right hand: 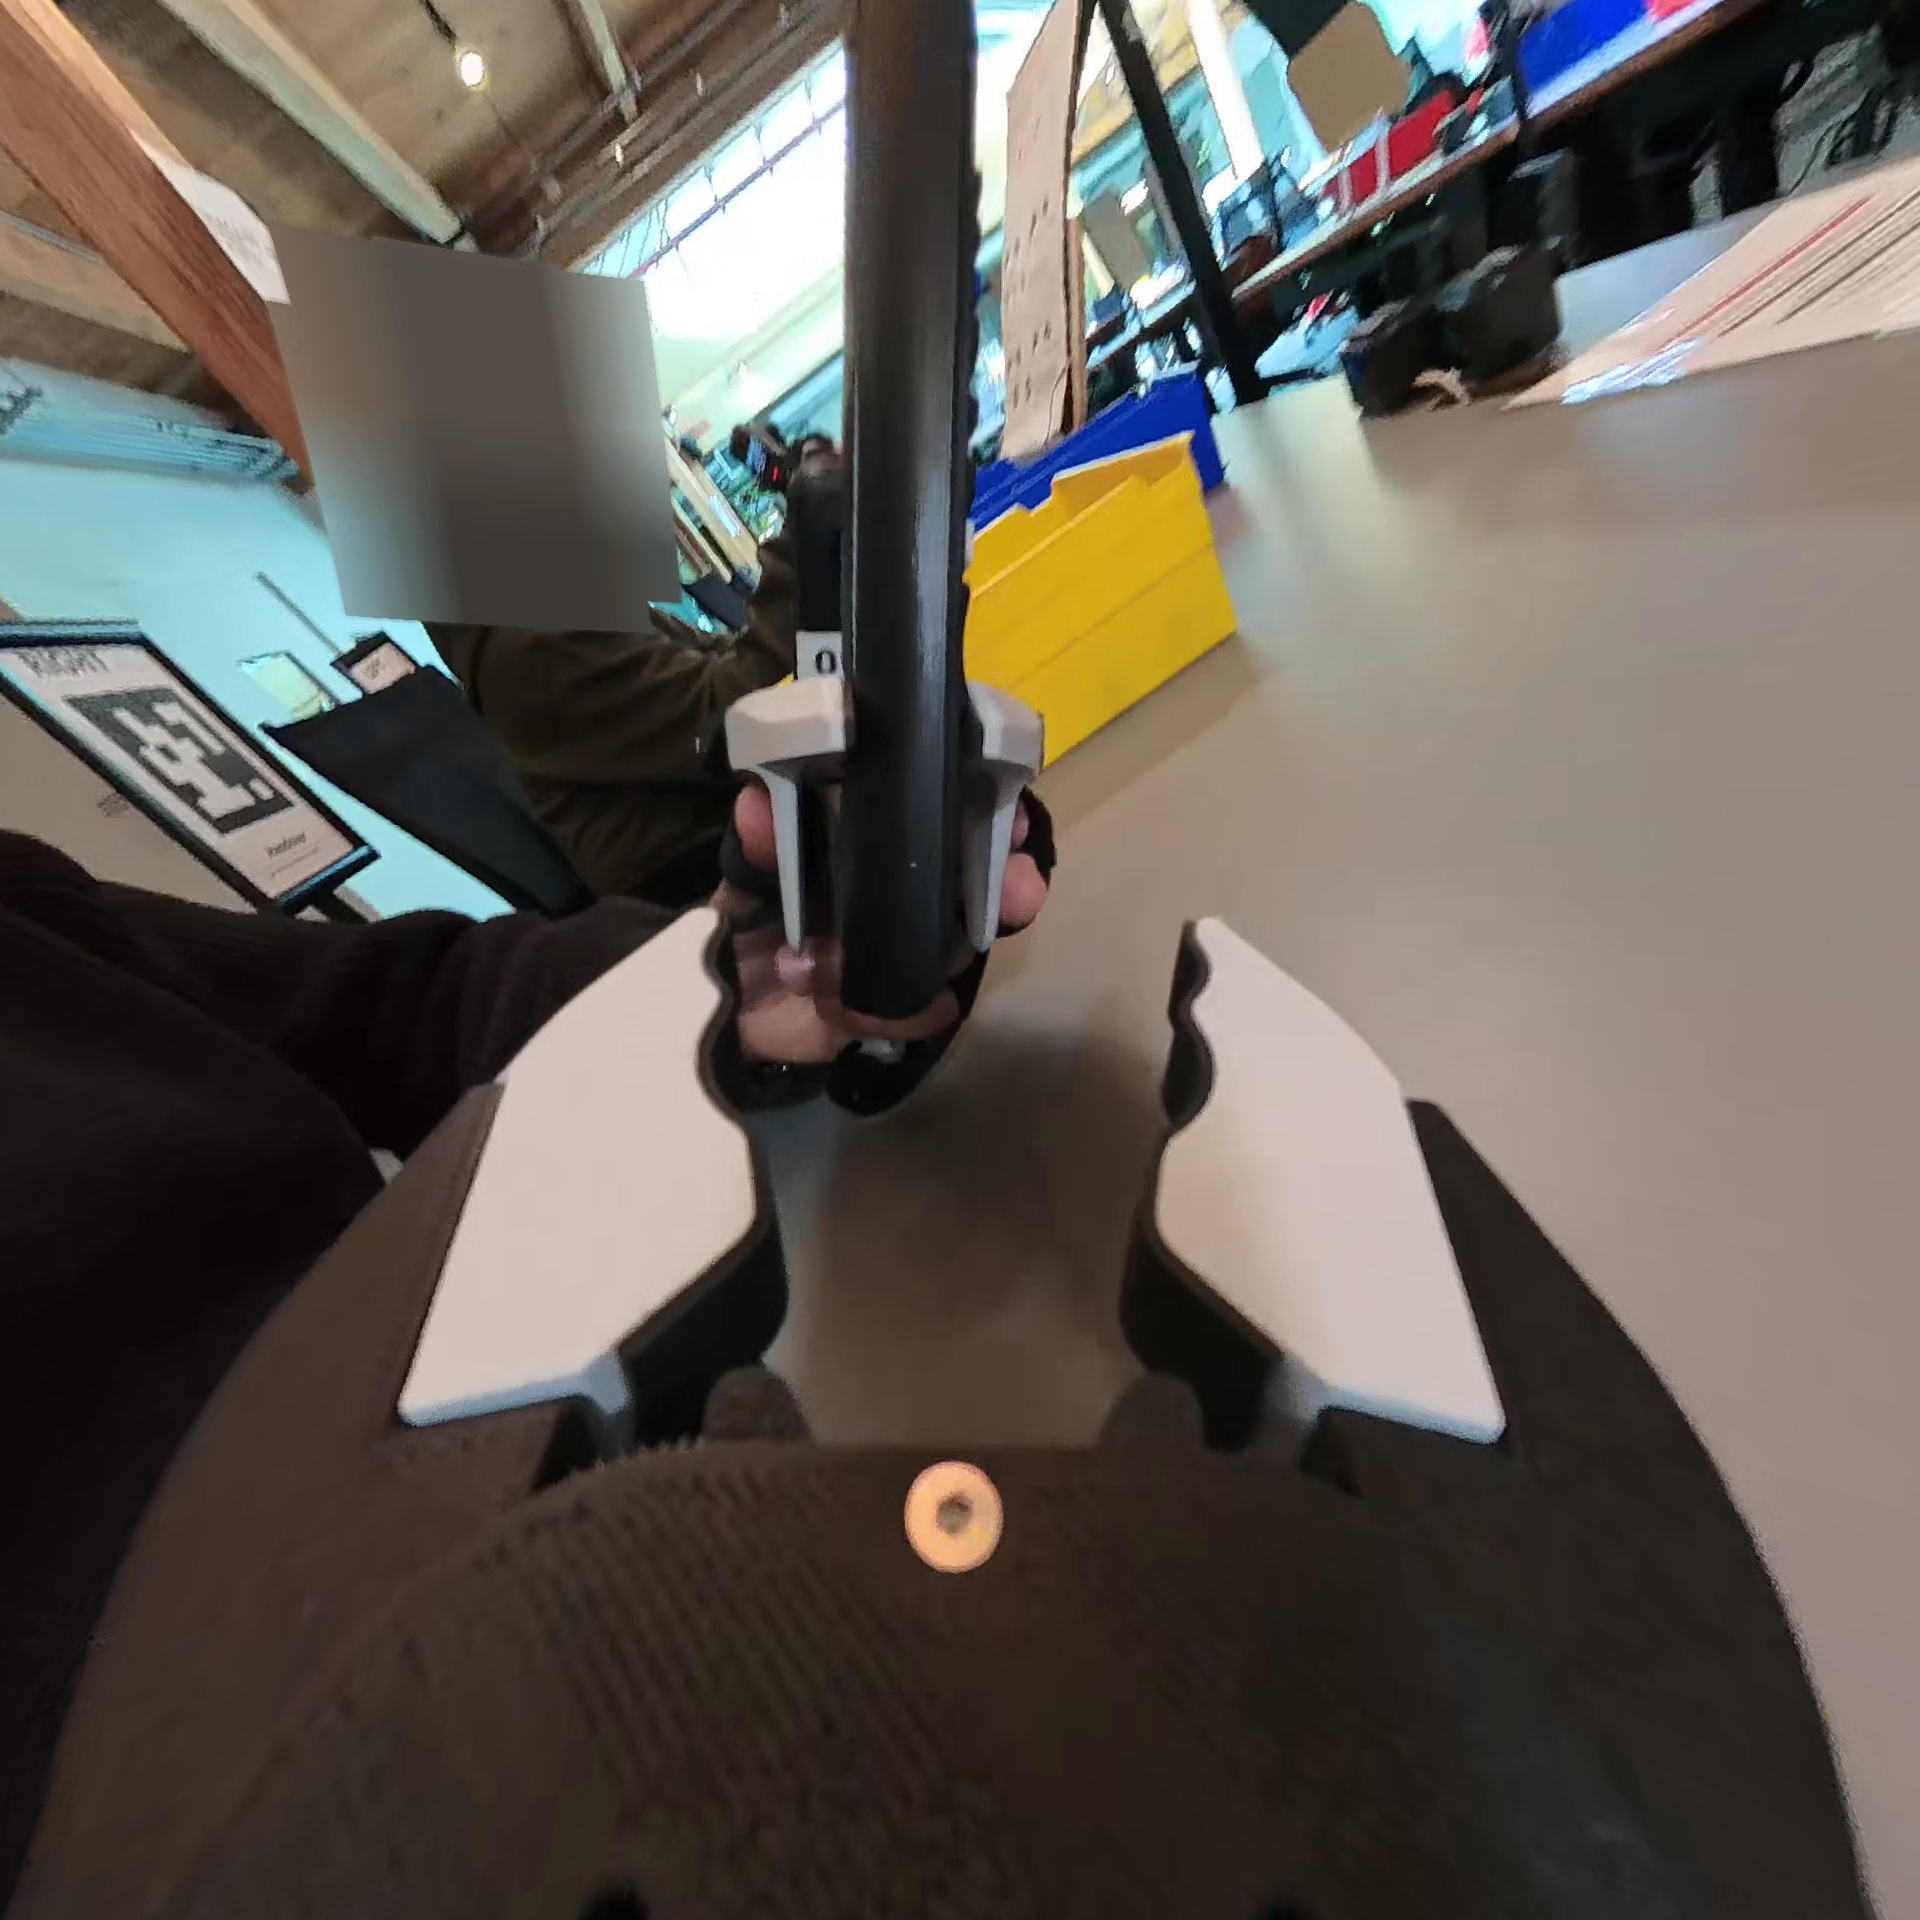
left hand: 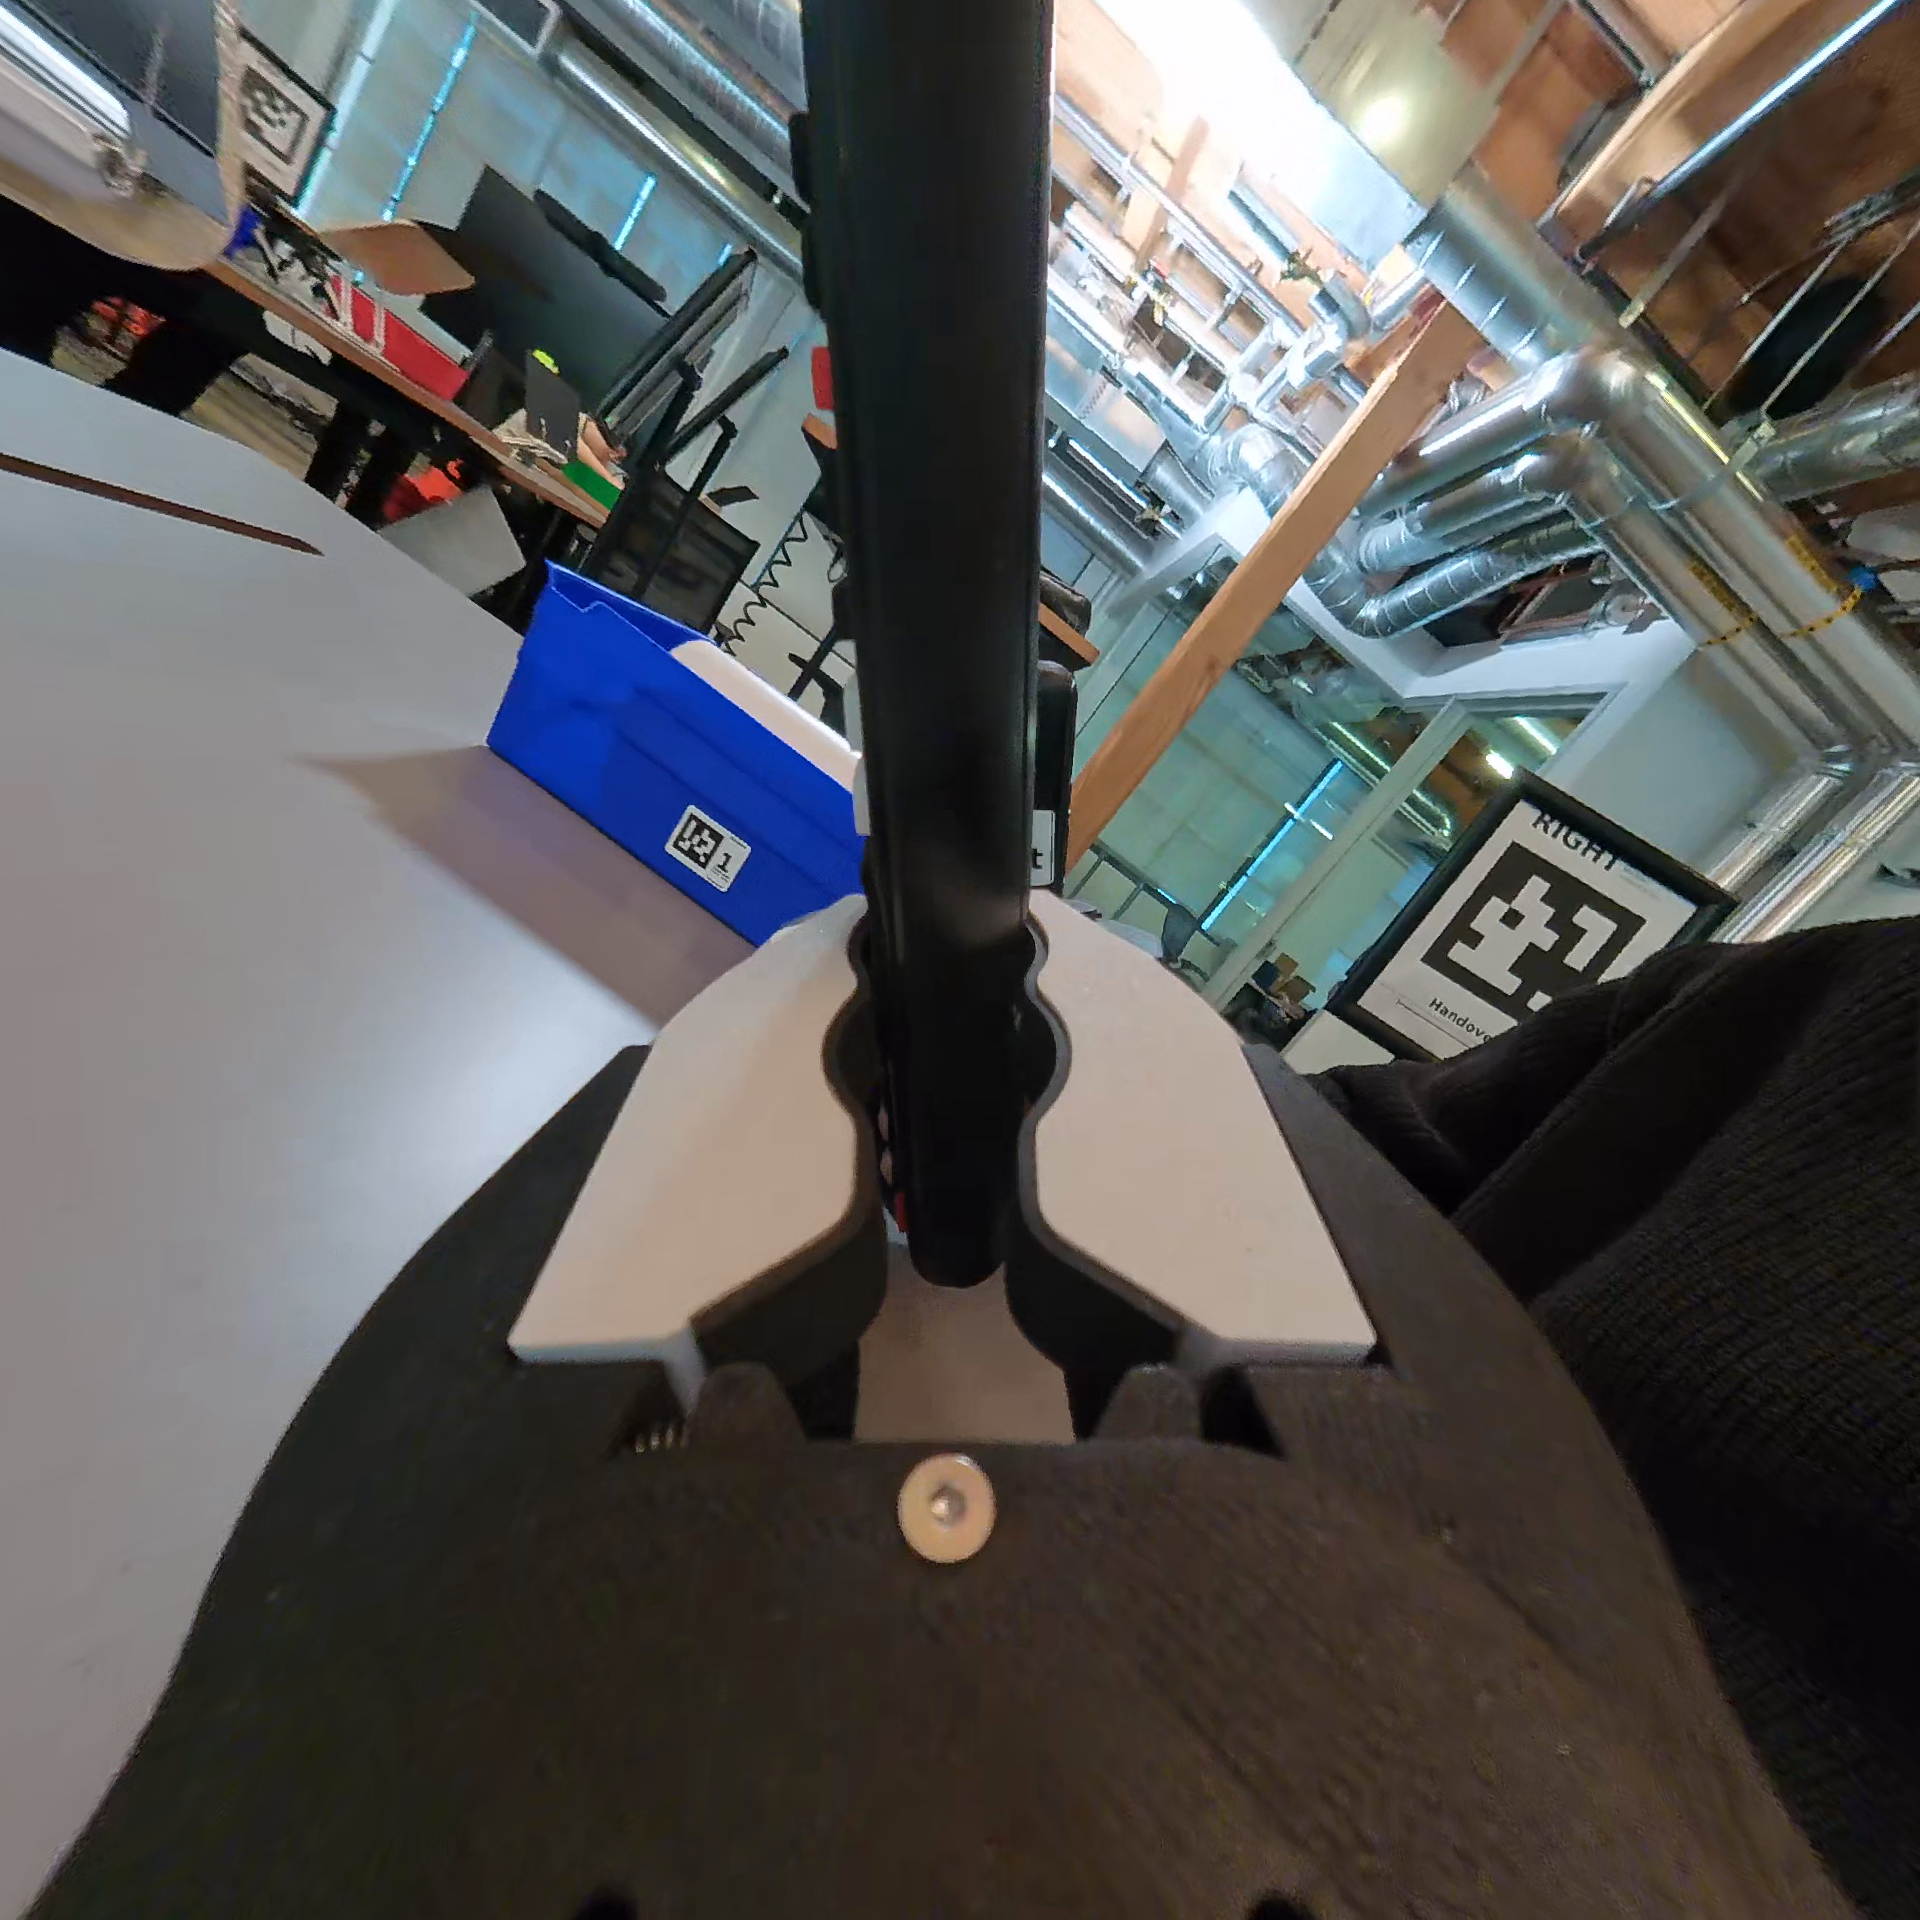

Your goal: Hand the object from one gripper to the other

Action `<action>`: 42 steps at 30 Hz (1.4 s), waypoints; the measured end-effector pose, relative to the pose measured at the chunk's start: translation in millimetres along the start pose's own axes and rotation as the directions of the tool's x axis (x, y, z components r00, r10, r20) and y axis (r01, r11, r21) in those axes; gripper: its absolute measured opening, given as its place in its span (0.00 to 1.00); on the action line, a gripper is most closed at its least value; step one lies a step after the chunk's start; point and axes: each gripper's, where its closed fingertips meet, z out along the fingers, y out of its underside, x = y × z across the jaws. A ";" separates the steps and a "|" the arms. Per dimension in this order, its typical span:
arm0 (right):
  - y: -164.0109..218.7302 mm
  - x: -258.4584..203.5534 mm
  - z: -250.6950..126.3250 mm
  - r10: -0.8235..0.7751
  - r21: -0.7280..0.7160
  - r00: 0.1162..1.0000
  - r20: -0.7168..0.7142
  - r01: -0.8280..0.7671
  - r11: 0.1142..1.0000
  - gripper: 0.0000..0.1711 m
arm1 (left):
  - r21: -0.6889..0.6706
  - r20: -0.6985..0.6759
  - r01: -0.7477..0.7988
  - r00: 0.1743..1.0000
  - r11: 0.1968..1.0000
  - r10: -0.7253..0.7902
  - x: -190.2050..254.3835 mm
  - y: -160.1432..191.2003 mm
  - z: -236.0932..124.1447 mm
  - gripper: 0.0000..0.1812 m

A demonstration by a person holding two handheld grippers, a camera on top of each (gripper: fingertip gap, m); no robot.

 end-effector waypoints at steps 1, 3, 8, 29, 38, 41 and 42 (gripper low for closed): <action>4.0 -2.0 2.4 -0.007 -0.021 1.000 0.004 0.007 1.000 0.45 | -0.009 -0.007 -0.006 1.000 1.000 0.006 2.0 2.4 1.7 0.13; 7.6 -4.9 4.9 -0.034 -0.042 0.999 0.005 0.035 0.999 0.44 | -0.031 -0.018 -0.020 1.000 0.999 0.019 5.5 7.4 5.1 0.13; -10.0 1.6 -7.2 -0.052 0.037 0.998 -0.033 0.053 0.998 0.39 | -0.121 -0.002 -0.070 0.998 0.990 0.070 5.9 21.8 10.7 0.13; -46.3 -10.7 -32.3 -0.010 0.247 0.996 0.086 -0.011 0.969 0.34 | -0.502 -0.080 -0.013 0.996 0.865 -0.032 21.0 106.7 28.8 0.13; -52.0 -20.4 -37.8 -0.038 0.249 0.995 0.092 0.014 0.968 0.14 | -0.464 -0.050 0.085 0.991 0.882 -0.122 19.1 102.3 31.2 0.16; -59.5 -21.0 -42.6 -0.071 0.278 0.996 0.047 0.055 0.959 0.13 | -0.358 -0.036 0.191 0.975 0.914 -0.218 13.8 83.5 30.6 0.20; -61.8 -20.9 -44.4 -0.103 0.277 0.995 0.011 0.096 0.956 0.13 | -0.315 -0.011 0.226 0.970 0.922 -0.242 7.9 76.2 29.4 0.25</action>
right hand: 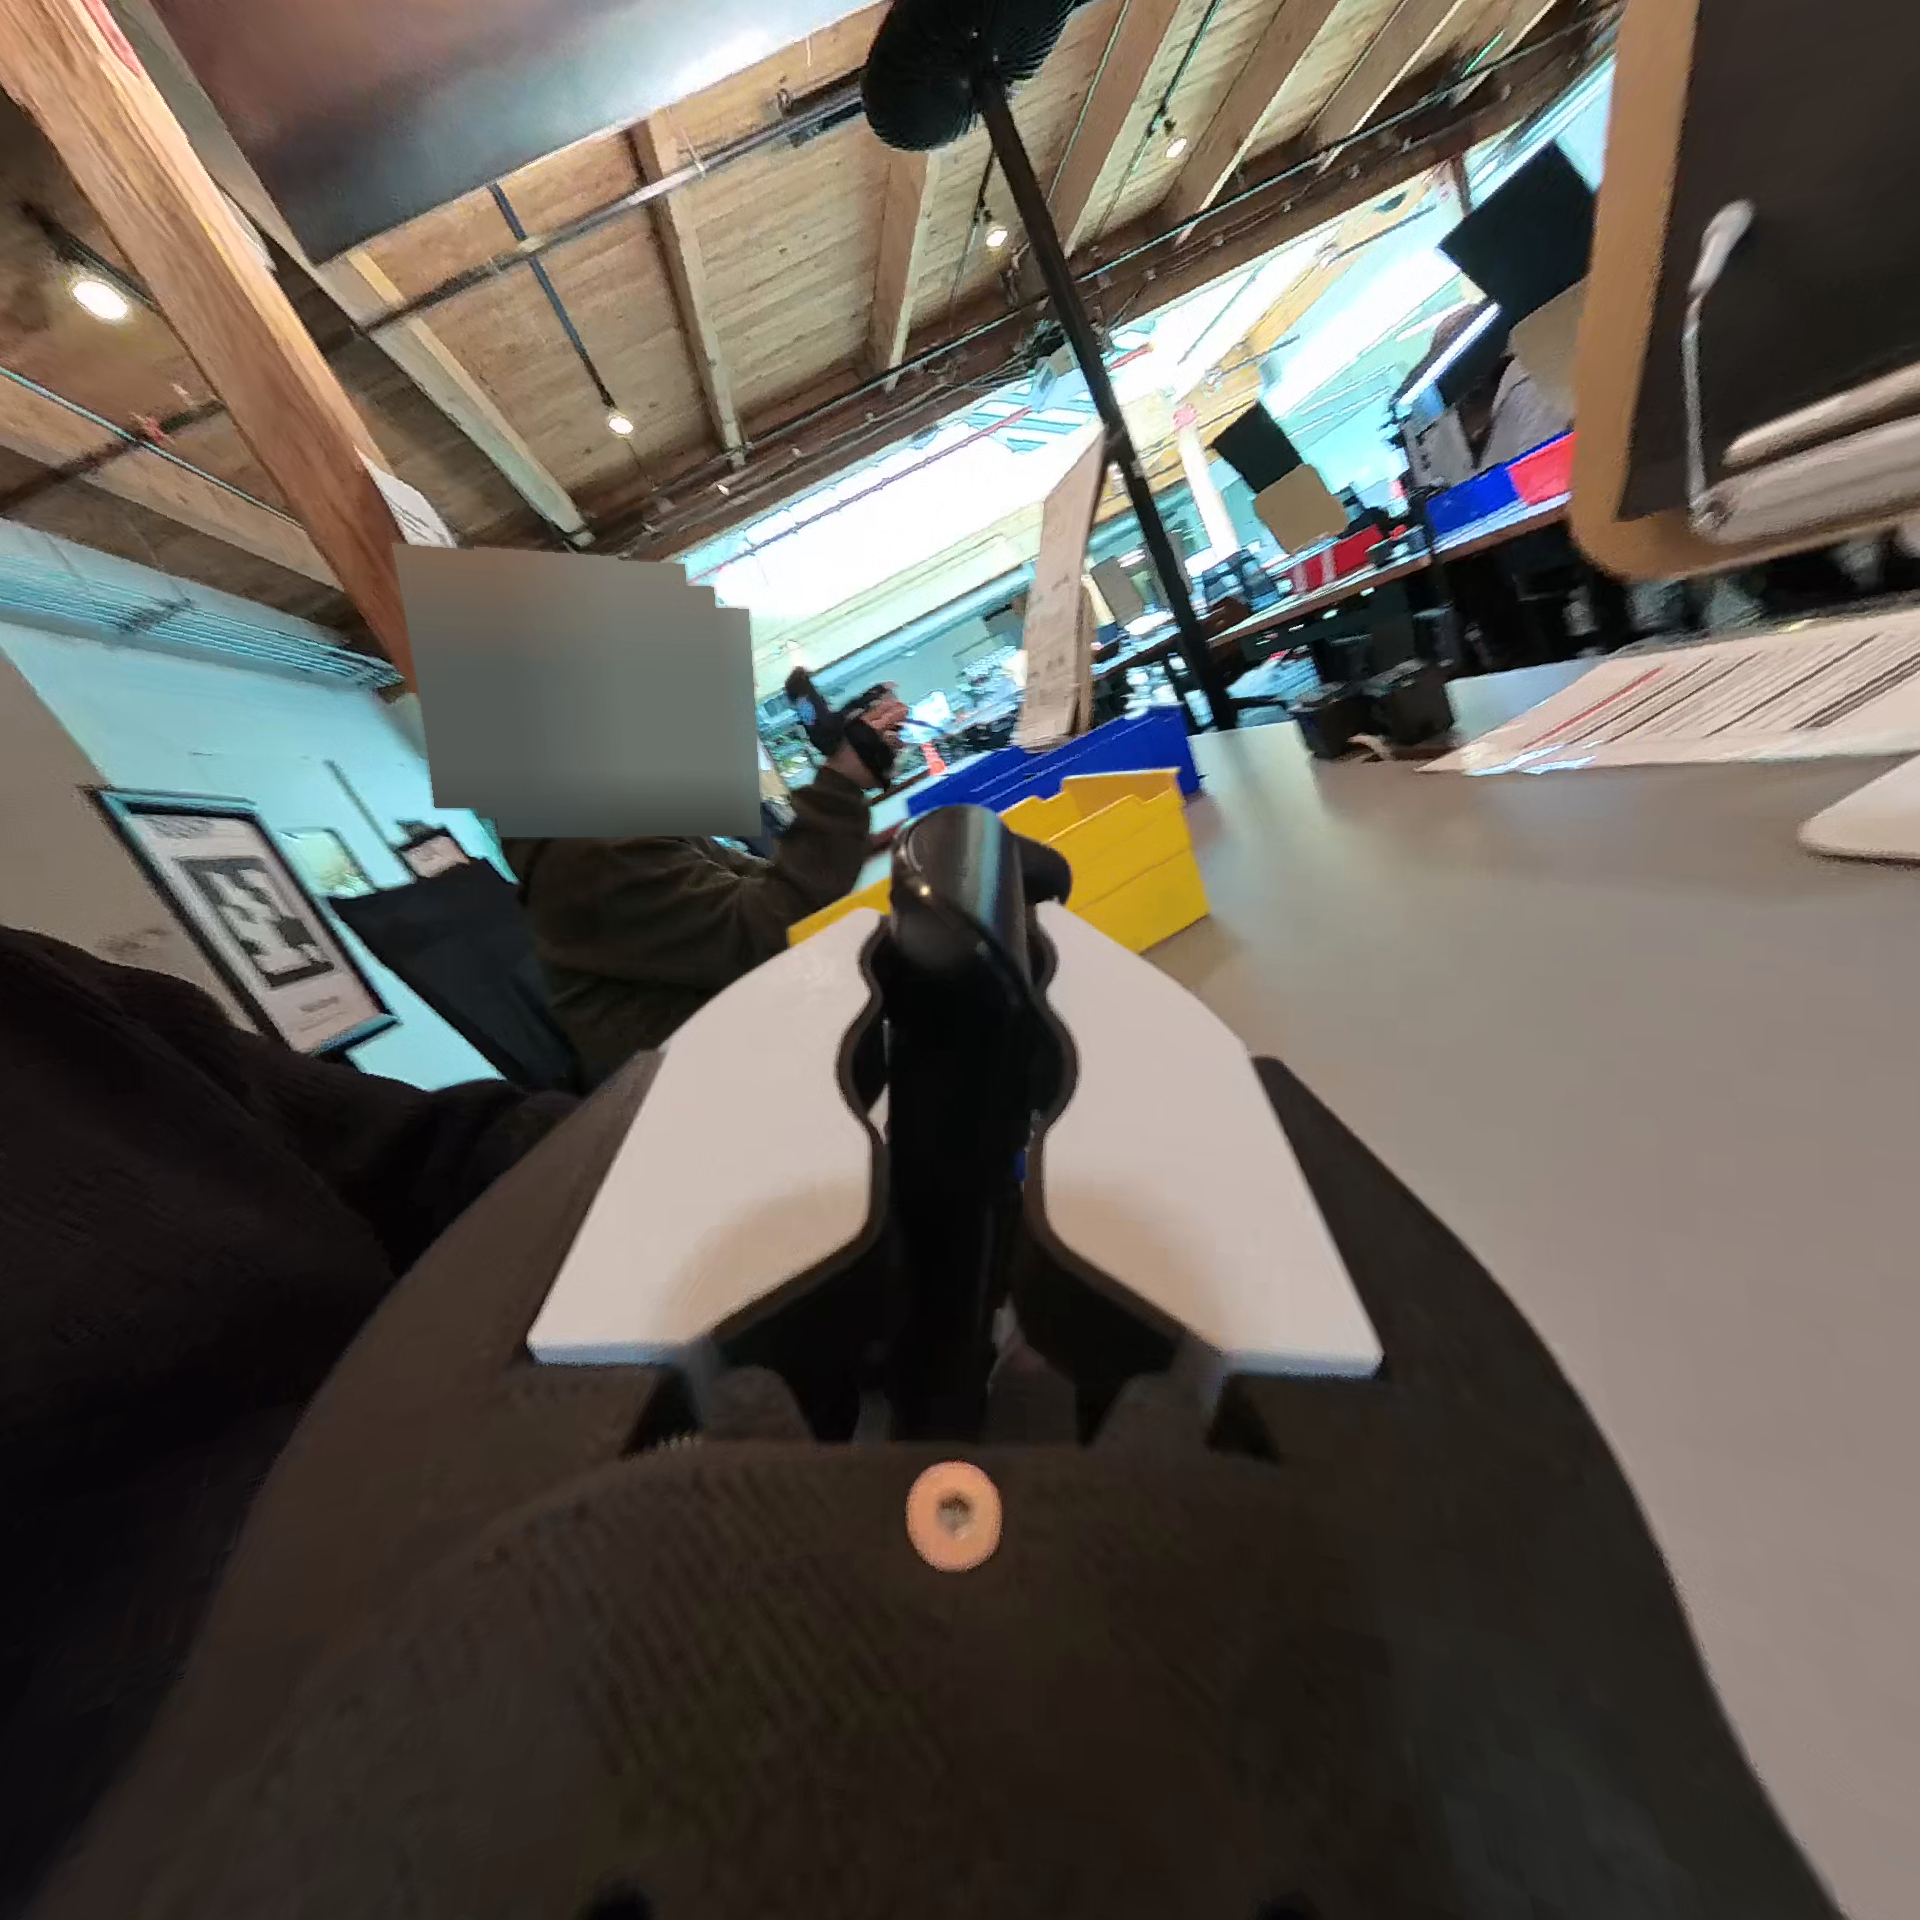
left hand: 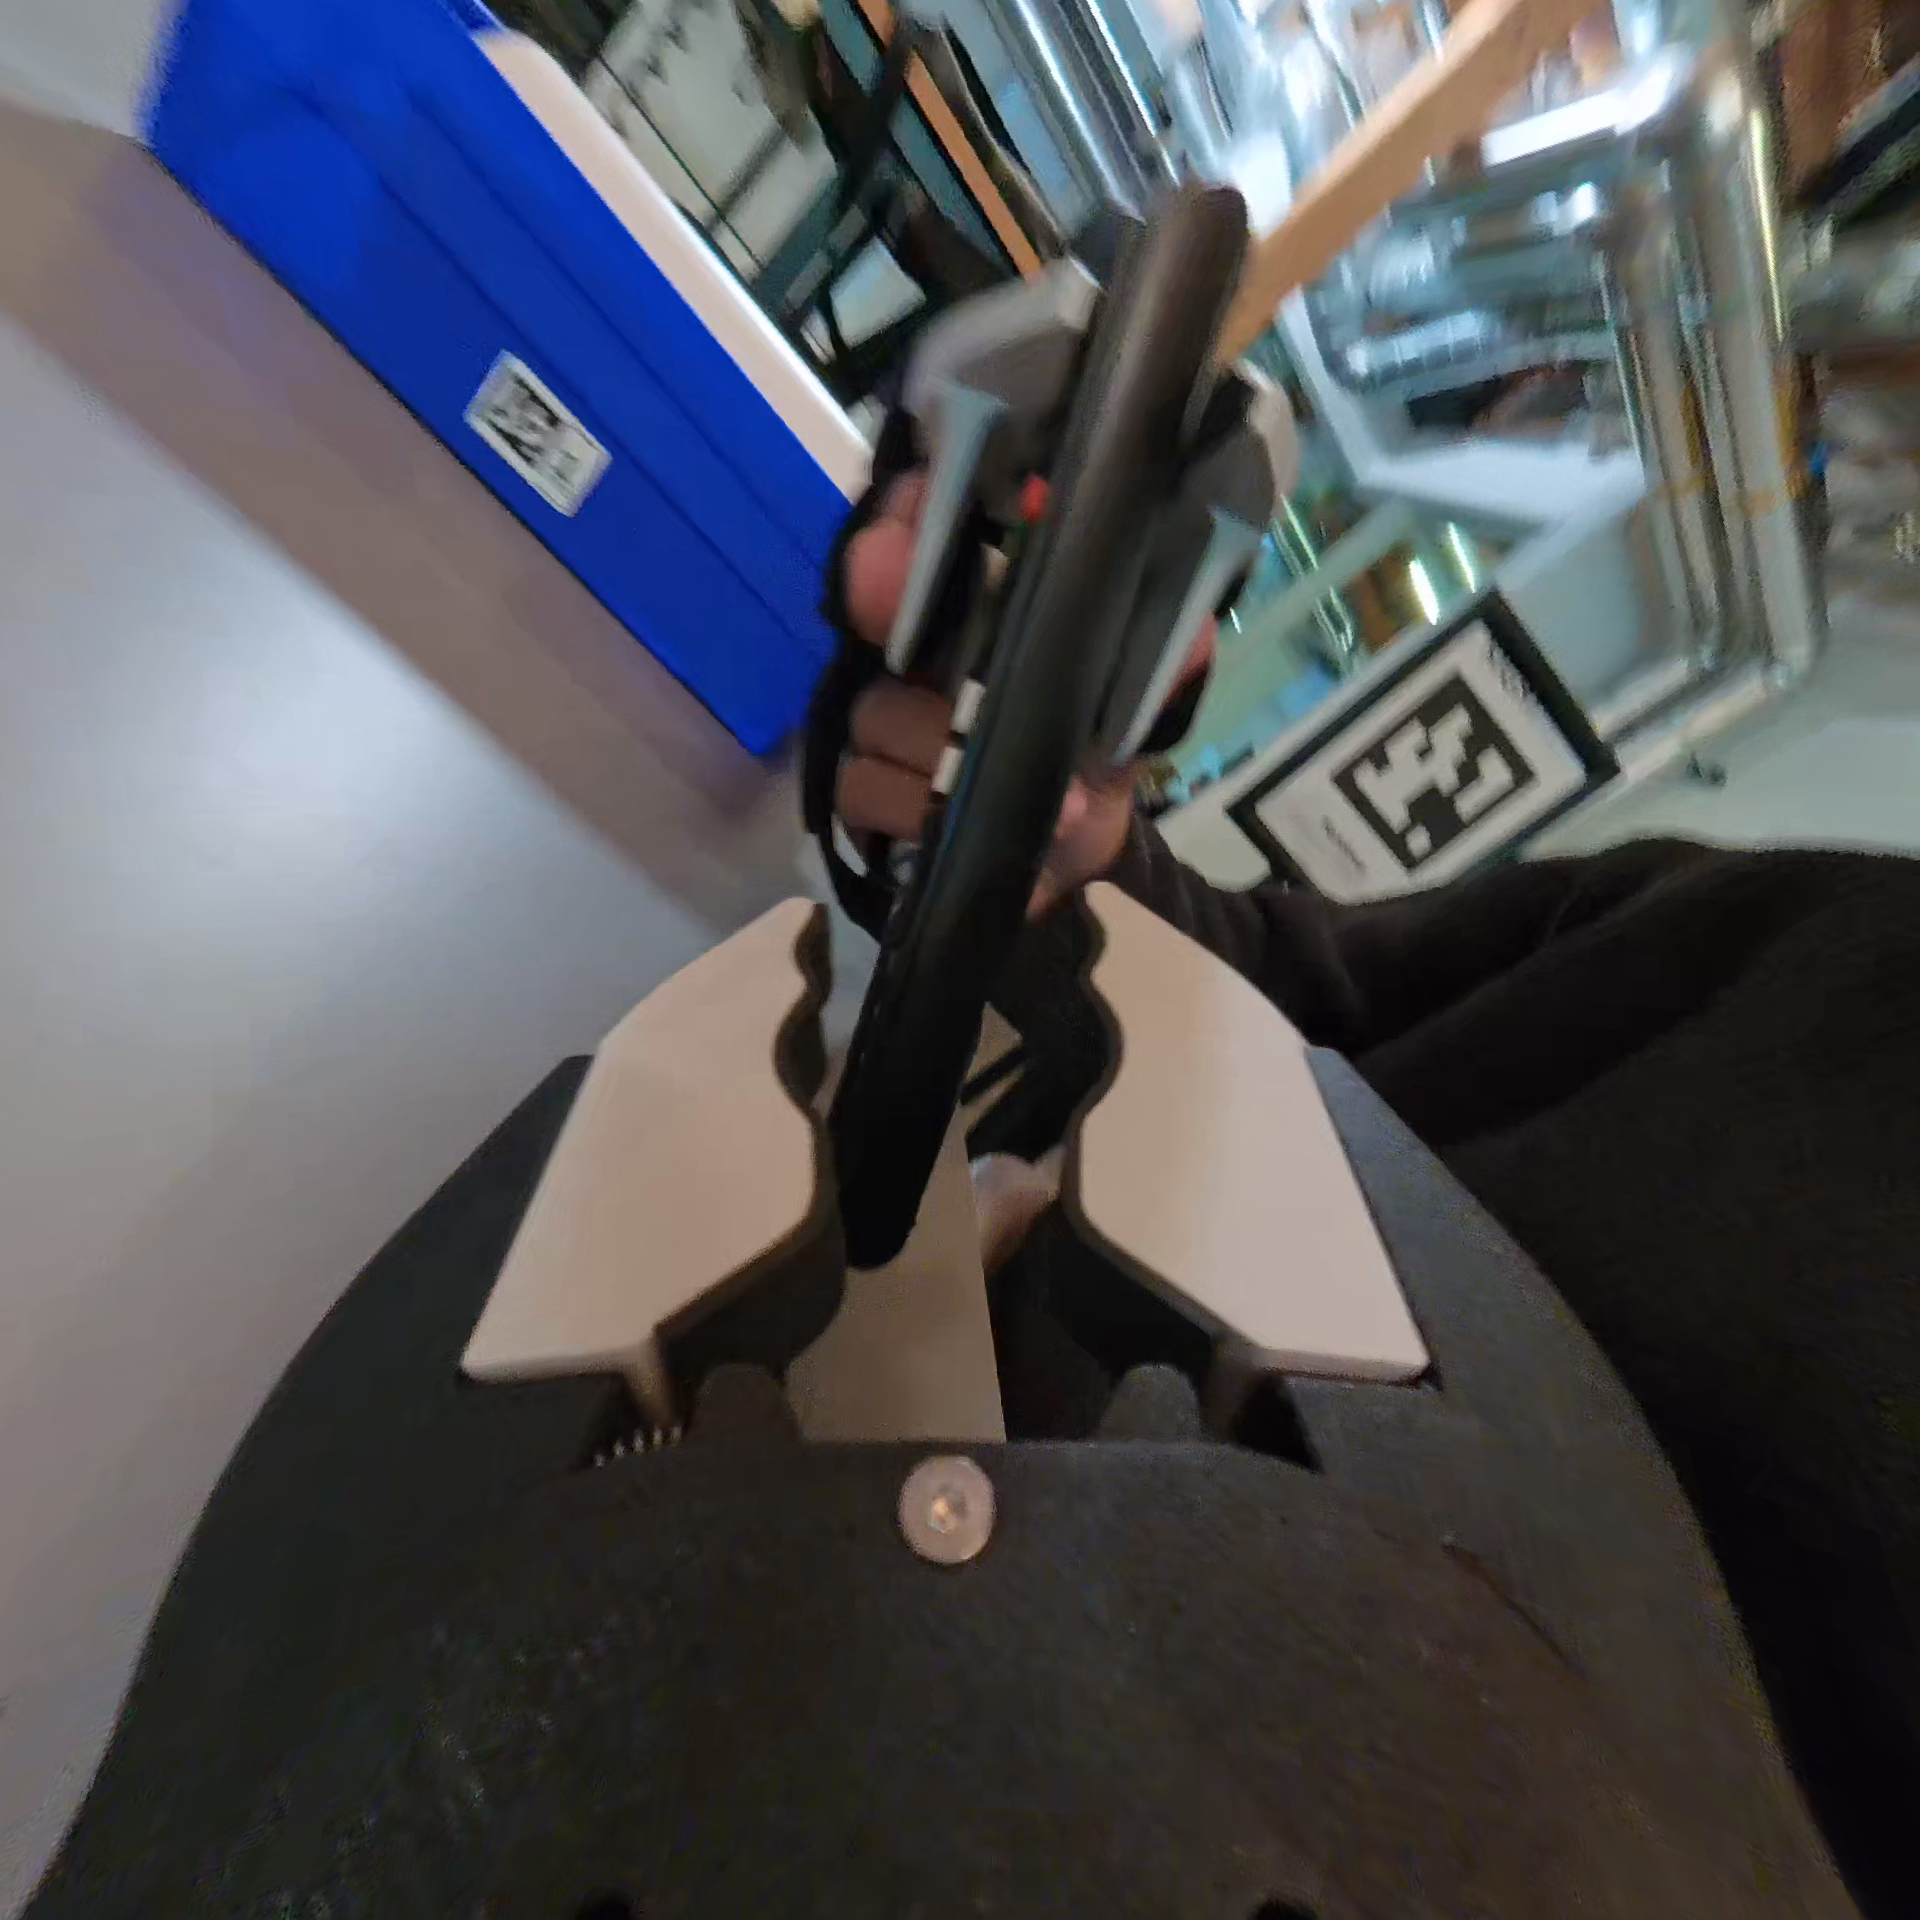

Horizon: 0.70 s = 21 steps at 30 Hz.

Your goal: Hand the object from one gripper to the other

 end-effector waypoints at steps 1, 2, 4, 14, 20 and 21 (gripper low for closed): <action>-2.6 -0.6 -0.7 -0.053 -0.010 0.998 -0.027 0.053 0.999 0.13 | 0.045 0.037 0.024 0.999 0.999 -0.026 -6.8 -7.2 -4.9 0.32; -5.4 -2.6 -1.0 -0.118 -0.024 0.992 -0.053 0.117 0.993 0.13 | 0.087 0.061 0.035 0.997 0.996 -0.041 -11.7 -13.5 -10.0 0.36; -10.4 -12.0 0.0 -0.270 -0.064 0.959 -0.085 0.265 0.962 0.13 | 0.140 0.074 0.069 0.994 0.988 -0.080 -16.4 -21.7 -18.1 0.39; 28.4 -67.2 17.4 -0.912 -0.310 0.396 0.105 0.885 0.349 0.14 | -0.070 -0.338 0.610 0.730 0.790 -0.594 9.7 4.6 2.9 0.46; 63.8 -85.7 24.0 -0.936 -0.209 0.185 0.298 0.970 0.125 0.14 | -0.028 -0.440 0.646 0.677 0.763 -0.590 13.7 -13.2 -8.6 0.45; 68.0 -88.9 24.8 -0.932 -0.196 0.173 0.318 0.974 0.114 0.14 | -0.010 -0.462 0.650 0.671 0.760 -0.580 14.1 -19.0 -13.1 0.45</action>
